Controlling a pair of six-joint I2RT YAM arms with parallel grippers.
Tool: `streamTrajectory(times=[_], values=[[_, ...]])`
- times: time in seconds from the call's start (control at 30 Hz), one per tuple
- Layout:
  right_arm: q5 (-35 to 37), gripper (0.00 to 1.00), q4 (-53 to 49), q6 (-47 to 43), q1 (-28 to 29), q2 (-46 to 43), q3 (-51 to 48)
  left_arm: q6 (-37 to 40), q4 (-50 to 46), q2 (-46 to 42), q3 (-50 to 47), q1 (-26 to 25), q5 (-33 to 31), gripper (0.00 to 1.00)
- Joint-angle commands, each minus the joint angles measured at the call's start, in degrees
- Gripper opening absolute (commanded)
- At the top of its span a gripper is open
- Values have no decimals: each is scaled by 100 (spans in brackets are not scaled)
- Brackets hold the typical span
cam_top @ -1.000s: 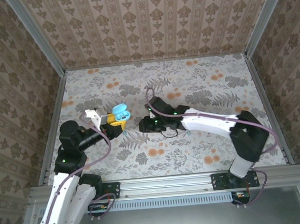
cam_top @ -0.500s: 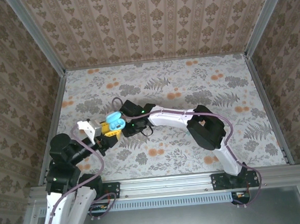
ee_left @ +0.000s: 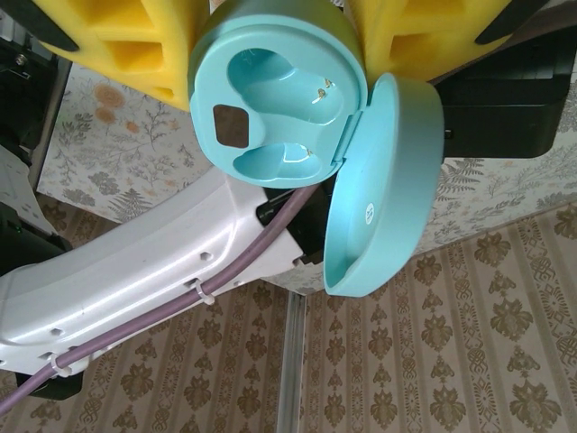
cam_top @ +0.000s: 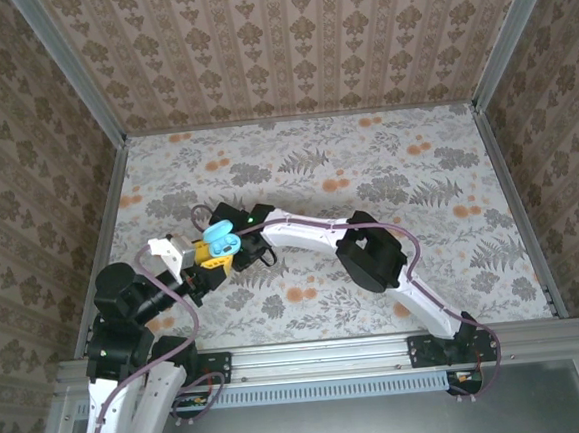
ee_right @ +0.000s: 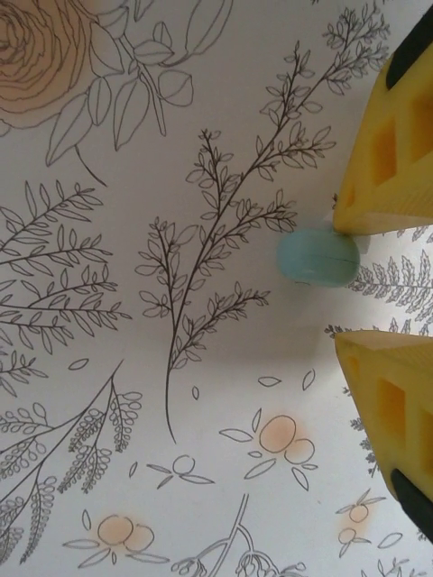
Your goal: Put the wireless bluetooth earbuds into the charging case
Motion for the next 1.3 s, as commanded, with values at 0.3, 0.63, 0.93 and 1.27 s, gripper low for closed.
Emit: streamTrajectory(times=[0.3, 0.63, 0.93, 1.27], values=[[403, 34, -672, -356, 48, 509, 809, 84, 2, -89, 119, 35, -48, 26], [363, 28, -1060, -499, 68, 926, 1361, 88, -7, -82, 127, 42, -46, 26], [615, 13, -1410, -324, 104, 738, 1200, 86, -33, -82, 138, 41, -48, 26], [-353, 12, 483, 1296, -524, -1450, -1543, -293, 774, 219, -70, 41, 83, 26]])
